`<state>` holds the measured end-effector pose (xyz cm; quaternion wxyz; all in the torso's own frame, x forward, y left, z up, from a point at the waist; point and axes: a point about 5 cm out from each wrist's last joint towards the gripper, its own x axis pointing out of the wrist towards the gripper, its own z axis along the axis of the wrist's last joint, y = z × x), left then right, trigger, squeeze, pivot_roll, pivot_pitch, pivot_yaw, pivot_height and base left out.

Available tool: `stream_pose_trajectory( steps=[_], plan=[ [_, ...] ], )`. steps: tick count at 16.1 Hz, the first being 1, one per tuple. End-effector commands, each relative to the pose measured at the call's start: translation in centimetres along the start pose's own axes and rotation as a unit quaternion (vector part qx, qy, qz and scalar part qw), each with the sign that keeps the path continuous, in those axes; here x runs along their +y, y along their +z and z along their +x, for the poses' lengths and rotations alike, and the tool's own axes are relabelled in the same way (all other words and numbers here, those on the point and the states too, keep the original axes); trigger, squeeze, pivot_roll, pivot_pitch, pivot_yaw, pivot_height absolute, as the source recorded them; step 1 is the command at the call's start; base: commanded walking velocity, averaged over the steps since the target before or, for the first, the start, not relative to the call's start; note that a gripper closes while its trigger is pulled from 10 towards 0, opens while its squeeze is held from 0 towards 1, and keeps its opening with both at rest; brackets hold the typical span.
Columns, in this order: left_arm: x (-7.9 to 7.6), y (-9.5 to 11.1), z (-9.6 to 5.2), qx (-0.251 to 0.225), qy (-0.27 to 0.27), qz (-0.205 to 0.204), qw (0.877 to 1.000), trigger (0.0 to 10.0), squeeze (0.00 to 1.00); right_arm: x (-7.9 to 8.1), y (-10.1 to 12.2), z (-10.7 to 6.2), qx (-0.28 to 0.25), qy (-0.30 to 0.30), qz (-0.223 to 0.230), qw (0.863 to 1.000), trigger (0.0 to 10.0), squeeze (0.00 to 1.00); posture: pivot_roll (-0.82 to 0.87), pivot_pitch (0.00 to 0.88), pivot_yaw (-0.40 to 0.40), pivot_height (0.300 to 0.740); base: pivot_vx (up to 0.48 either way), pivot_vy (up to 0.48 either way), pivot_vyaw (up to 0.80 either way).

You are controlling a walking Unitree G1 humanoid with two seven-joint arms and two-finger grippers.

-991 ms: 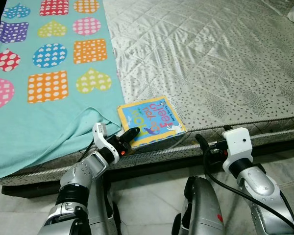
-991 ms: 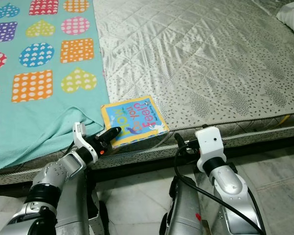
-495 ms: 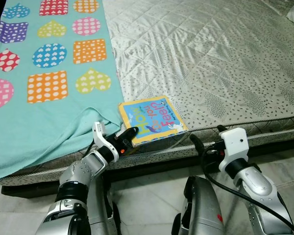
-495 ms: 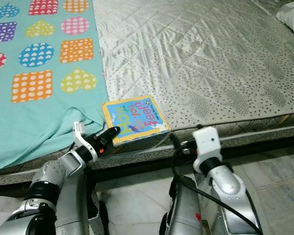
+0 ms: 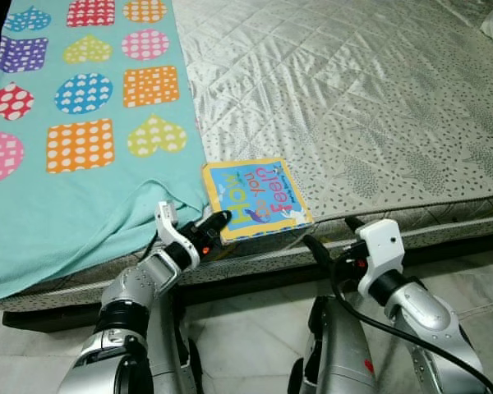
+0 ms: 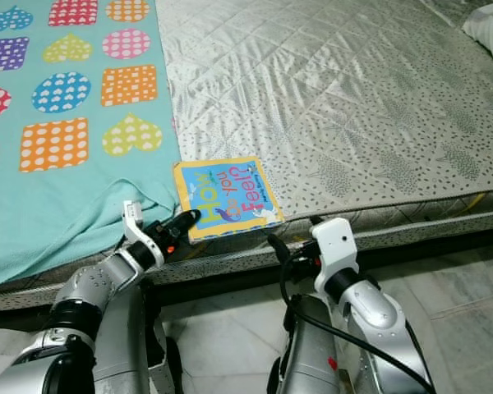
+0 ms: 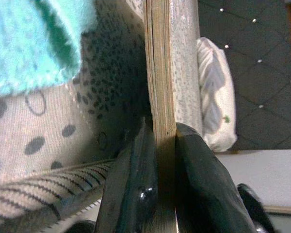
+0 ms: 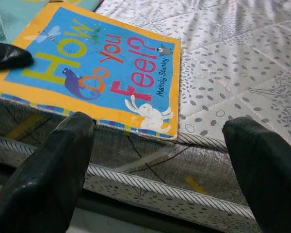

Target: Clean up the room

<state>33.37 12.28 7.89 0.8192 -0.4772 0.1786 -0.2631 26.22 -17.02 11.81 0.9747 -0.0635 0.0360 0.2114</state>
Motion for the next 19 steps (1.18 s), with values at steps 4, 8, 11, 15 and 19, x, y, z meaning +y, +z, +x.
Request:
stream_pose_trajectory(
  steps=[4, 8, 11, 15, 19],
  plan=[
    [-0.8, 1.6, -0.9, -0.017, 0.036, 0.130, 0.991, 0.0, 0.00, 0.9, 0.1, 0.5, -0.001, 0.000, 0.018, 1.000, 10.0, 0.00, -0.06, 0.174, -0.018, 0.526, 0.000, 0.000, 0.00],
    [-1.8, 4.3, -3.3, -0.031, 0.078, 0.302, 0.950, 0.0, 0.00, 1.4, -0.1, 1.7, -0.001, -0.020, 0.059, 0.998, 10.0, 0.00, -0.01, 0.171, -0.004, 0.526, 0.000, 0.000, 0.00],
    [-2.5, 3.4, -5.2, -0.058, 0.106, 0.397, 0.910, 0.0, 0.00, 0.6, 0.2, 3.0, -0.003, -0.105, 0.071, 0.992, 10.0, 0.00, 0.02, 0.169, 0.001, 0.526, 0.000, 0.000, 0.00],
    [-3.6, 3.1, -6.9, -0.145, 0.141, 0.449, 0.870, 0.0, 0.00, 0.7, 1.3, 3.8, -0.037, -0.126, 0.119, 0.984, 10.0, 0.00, 0.02, 0.161, 0.001, 0.526, 0.000, 0.000, 0.00],
    [-3.1, 3.3, -8.3, -0.169, 0.187, 0.452, 0.855, 10.0, 0.00, 0.5, 2.0, 4.3, -0.052, -0.136, 0.144, 0.979, 10.0, 0.00, 0.03, 0.162, 0.009, 0.526, 0.000, 0.000, 0.00]
  ],
)
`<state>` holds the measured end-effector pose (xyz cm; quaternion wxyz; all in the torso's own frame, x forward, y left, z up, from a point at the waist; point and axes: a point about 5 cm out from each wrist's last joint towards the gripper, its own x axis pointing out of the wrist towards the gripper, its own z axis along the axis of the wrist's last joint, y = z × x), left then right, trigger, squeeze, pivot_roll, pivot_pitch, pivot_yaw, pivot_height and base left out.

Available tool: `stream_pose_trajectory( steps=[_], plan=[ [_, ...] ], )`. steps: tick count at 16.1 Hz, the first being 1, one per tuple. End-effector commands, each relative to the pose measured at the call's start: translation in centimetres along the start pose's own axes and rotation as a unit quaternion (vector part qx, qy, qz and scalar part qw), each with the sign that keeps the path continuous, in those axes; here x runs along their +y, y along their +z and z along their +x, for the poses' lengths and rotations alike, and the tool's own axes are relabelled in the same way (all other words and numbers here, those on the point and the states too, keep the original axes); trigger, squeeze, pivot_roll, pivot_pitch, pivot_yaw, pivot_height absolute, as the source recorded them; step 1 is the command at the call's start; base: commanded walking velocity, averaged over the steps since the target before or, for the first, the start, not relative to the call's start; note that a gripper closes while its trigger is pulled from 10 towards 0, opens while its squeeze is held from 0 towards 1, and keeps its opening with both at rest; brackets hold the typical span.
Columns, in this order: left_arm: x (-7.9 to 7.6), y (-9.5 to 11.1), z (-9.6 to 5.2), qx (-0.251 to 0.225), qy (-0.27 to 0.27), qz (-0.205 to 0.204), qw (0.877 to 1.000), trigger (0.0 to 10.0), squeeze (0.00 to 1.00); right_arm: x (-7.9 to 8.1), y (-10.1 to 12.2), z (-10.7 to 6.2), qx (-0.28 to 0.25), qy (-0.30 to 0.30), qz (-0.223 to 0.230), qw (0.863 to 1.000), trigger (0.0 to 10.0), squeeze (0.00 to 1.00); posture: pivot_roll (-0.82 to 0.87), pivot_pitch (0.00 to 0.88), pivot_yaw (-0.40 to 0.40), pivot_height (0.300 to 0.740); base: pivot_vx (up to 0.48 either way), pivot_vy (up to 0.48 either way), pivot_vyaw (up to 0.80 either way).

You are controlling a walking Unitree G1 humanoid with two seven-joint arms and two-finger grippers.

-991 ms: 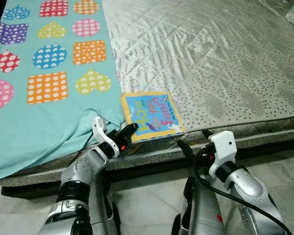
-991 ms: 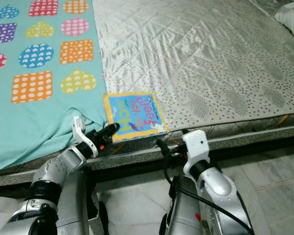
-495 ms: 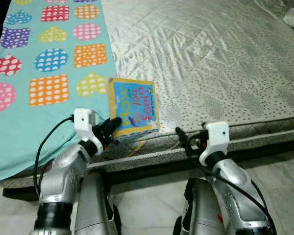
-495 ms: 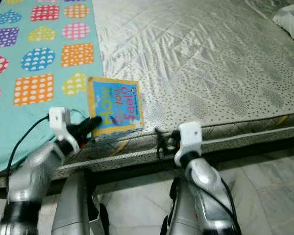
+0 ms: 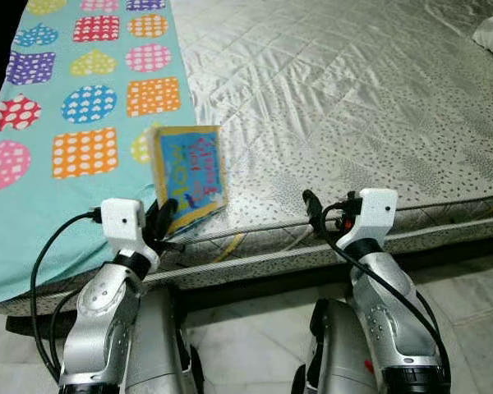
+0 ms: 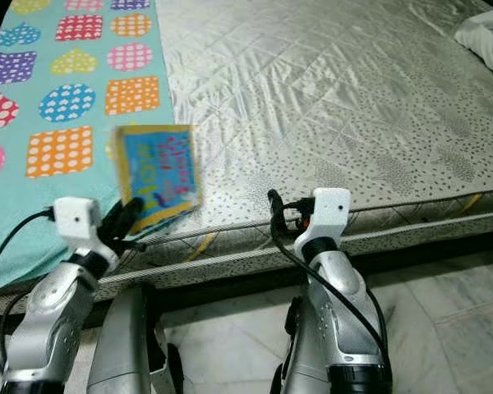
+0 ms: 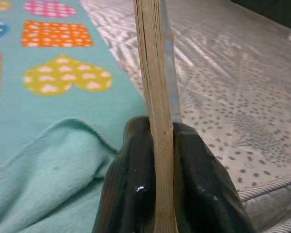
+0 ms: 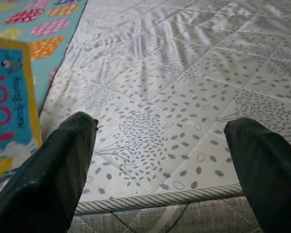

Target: Clean up the room

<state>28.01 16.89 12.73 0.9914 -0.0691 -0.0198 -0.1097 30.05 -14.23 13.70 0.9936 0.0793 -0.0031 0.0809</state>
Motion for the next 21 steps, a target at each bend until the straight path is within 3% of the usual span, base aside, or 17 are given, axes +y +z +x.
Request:
stream_pose_trajectory(
  steps=[1, 2, 10, 21],
  plan=[
    [1.3, -0.2, -1.0, 0.006, 0.048, 0.014, 0.999, 10.0, 0.00, -0.2, -0.2, 0.0, 0.005, -0.010, 0.019, 1.000, 10.0, 0.00, 0.03, 0.163, 0.011, 0.526, 0.000, 0.000, 0.00],
    [1.1, -0.6, -1.5, 0.008, 0.059, 0.002, 0.998, 10.0, 0.00, 0.3, 0.3, 0.2, -0.009, -0.006, 0.041, 0.999, 10.0, 0.00, 0.03, 0.165, 0.016, 0.526, 0.000, 0.000, -0.44],
    [0.5, -0.5, -0.6, 0.002, 0.065, -0.008, 0.998, 10.0, 0.00, -0.2, 0.7, 0.6, -0.016, -0.013, 0.030, 0.999, 10.0, 0.00, 0.03, 0.167, 0.030, 0.604, 0.000, 0.000, -0.45],
    [0.2, -0.2, 0.1, -0.007, 0.068, -0.004, 0.998, 10.0, 0.00, -0.2, 0.8, 0.7, -0.019, -0.006, 0.000, 1.000, 10.0, 0.00, 0.02, 0.164, 0.025, 0.708, 0.000, 0.000, 0.00]
  ],
)
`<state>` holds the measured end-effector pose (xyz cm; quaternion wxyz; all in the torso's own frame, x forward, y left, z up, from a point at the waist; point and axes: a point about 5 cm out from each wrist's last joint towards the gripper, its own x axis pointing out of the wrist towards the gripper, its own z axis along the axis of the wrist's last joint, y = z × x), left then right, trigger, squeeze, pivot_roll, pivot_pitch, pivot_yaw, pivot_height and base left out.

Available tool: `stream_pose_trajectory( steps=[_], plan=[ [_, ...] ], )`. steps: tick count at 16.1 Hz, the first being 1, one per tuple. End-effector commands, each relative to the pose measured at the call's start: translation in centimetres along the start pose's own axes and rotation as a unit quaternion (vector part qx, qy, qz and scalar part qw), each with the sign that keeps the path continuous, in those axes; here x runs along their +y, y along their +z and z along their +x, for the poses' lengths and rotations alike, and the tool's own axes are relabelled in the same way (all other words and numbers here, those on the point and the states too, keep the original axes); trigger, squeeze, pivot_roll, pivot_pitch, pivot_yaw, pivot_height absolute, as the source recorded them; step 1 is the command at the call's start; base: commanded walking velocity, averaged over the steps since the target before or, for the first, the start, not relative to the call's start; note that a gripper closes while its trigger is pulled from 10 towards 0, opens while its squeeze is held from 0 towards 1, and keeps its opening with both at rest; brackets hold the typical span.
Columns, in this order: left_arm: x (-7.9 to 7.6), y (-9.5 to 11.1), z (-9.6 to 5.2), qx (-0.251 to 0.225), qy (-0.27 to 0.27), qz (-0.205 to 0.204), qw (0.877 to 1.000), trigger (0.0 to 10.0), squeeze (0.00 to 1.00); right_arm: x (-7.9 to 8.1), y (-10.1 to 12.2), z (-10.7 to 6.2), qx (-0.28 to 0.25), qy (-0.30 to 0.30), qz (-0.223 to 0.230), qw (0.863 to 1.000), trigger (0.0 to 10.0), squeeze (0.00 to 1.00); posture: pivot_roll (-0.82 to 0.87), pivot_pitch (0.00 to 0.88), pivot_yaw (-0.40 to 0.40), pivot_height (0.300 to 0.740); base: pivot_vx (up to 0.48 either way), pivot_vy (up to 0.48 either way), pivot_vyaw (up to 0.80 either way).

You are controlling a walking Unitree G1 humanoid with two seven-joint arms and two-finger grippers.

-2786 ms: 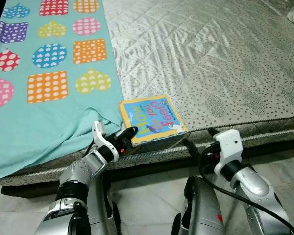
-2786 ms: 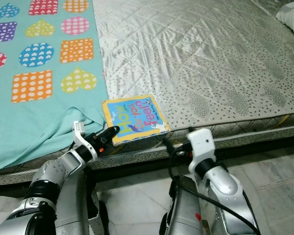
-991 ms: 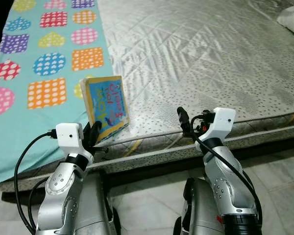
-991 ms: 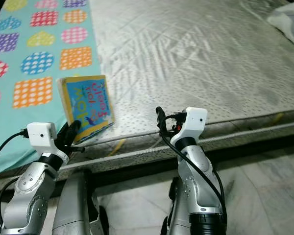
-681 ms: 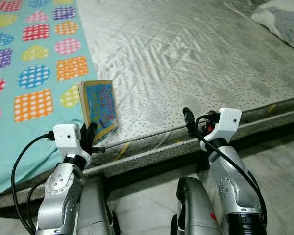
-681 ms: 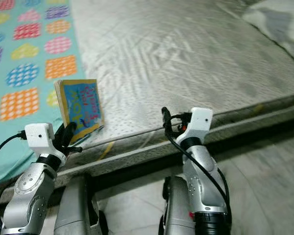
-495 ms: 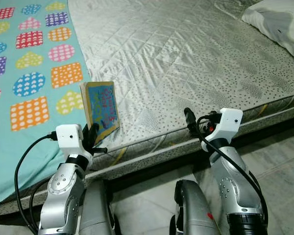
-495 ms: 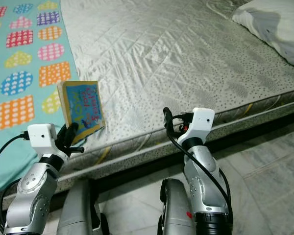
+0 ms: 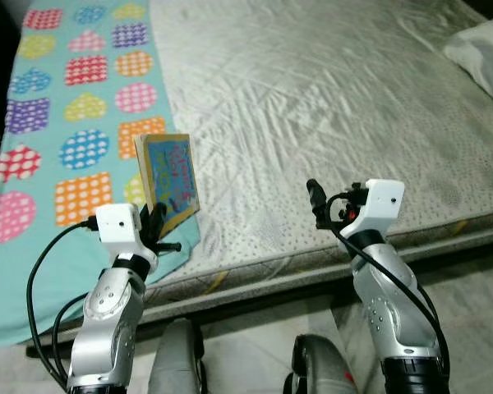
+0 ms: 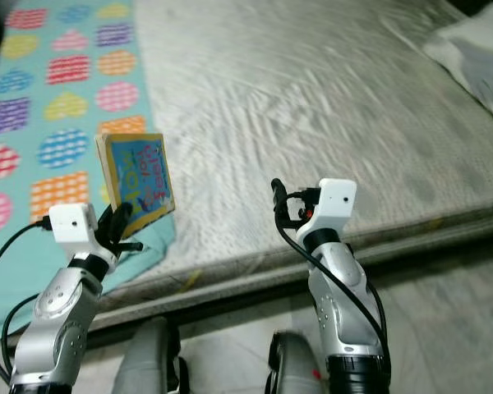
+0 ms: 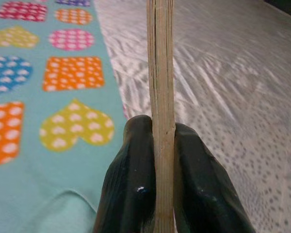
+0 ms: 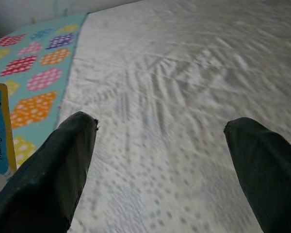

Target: Clean up the room

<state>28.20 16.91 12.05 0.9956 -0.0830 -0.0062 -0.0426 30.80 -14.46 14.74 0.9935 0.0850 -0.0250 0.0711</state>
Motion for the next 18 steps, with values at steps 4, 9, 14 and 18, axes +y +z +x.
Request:
stream_pose_trajectory(
  steps=[4, 9, 14, 18],
  plan=[
    [0.24, 0.44, 0.09, -0.015, 0.005, 0.017, 1.000, 10.0, 0.00, -0.11, -0.42, -0.01, 0.004, -0.004, -0.007, 1.000, 10.0, 0.00, 0.02, 0.157, 0.032, 0.740, 0.000, 0.000, 0.00],
    [0.65, 0.66, 0.74, -0.019, 0.019, 0.014, 1.000, 10.0, 0.00, 0.14, -0.78, 0.10, 0.006, -0.005, -0.007, 1.000, 10.0, 0.00, 0.03, 0.139, 0.026, 0.740, 0.000, 0.000, 0.00],
    [0.23, 0.17, 0.78, -0.018, 0.021, 0.004, 1.000, 10.0, 0.00, 0.13, -1.16, 0.23, 0.012, -0.006, -0.008, 1.000, 10.0, 0.00, 0.03, 0.120, 0.013, 0.740, 0.000, 0.000, 0.00],
    [0.30, 0.29, 1.07, -0.020, 0.024, 0.004, 1.000, 10.0, 0.00, 0.37, -0.98, 0.38, 0.004, 0.007, -0.024, 1.000, 10.0, 0.00, 0.03, 0.131, 0.010, 0.740, 0.000, 0.000, 0.00]
  ],
)
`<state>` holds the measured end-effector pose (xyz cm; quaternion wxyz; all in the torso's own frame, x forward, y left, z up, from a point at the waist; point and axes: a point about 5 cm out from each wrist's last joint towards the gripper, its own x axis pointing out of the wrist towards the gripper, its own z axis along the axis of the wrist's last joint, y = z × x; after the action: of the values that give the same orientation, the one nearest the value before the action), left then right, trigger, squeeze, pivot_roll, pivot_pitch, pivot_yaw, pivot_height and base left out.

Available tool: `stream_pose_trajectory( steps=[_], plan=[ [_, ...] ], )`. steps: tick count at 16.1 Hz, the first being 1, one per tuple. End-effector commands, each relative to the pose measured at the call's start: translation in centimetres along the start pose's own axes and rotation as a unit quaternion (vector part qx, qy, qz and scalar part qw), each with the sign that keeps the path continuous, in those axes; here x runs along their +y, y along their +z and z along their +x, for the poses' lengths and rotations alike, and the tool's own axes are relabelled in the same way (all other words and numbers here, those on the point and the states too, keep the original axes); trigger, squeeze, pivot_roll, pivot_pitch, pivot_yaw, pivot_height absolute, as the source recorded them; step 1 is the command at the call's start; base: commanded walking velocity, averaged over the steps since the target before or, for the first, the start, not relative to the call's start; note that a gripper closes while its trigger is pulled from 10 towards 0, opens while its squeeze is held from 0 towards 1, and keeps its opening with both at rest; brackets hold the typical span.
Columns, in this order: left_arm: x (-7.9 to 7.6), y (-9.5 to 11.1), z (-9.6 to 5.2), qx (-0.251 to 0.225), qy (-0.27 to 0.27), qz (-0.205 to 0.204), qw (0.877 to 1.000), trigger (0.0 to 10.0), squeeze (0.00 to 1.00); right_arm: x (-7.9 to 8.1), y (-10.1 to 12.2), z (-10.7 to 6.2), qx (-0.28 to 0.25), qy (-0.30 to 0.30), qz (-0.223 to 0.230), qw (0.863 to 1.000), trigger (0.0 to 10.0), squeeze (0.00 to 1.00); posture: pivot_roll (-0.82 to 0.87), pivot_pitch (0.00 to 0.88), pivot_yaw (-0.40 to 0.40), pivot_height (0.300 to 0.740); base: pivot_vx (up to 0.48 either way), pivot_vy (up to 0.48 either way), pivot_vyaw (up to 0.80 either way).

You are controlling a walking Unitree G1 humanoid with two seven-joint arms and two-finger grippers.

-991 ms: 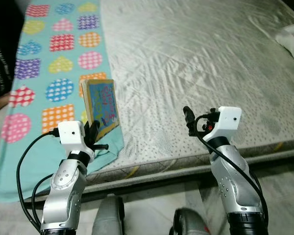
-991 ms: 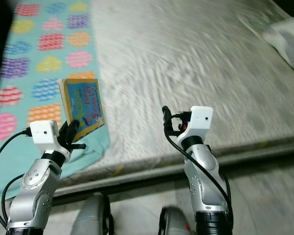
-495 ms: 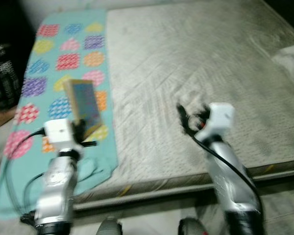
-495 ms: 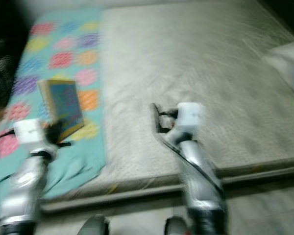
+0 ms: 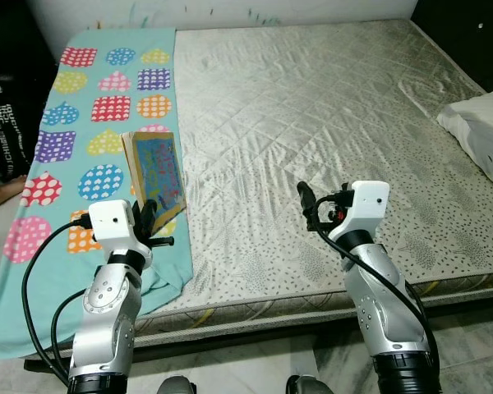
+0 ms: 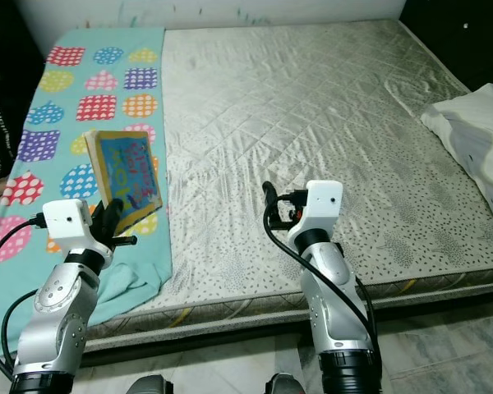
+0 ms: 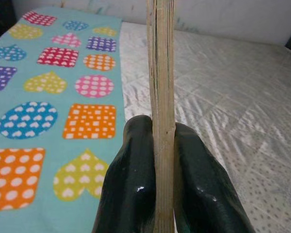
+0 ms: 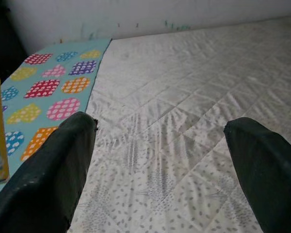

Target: Clean up the room

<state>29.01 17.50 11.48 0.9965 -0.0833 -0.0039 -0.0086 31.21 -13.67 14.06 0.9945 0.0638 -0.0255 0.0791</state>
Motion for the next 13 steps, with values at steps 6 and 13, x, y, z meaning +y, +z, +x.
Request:
stream_pose_trajectory(
  steps=[6, 13],
  plan=[
    [-0.57, 0.56, 0.32, -0.019, -0.005, -0.014, 1.000, 10.0, 0.00, -0.13, -0.24, -0.01, 0.003, -0.002, -0.001, 1.000, 10.0, 0.00, 0.02, 0.138, 0.009, 0.740, 0.000, 0.000, 0.47],
    [-0.38, 0.58, 0.49, -0.015, 0.001, -0.023, 1.000, 10.0, 0.00, -0.17, -0.38, -0.04, 0.006, -0.004, 0.001, 1.000, 10.0, 0.00, 0.02, 0.141, 0.010, 0.740, 0.000, 0.167, 0.00]
  ],
)
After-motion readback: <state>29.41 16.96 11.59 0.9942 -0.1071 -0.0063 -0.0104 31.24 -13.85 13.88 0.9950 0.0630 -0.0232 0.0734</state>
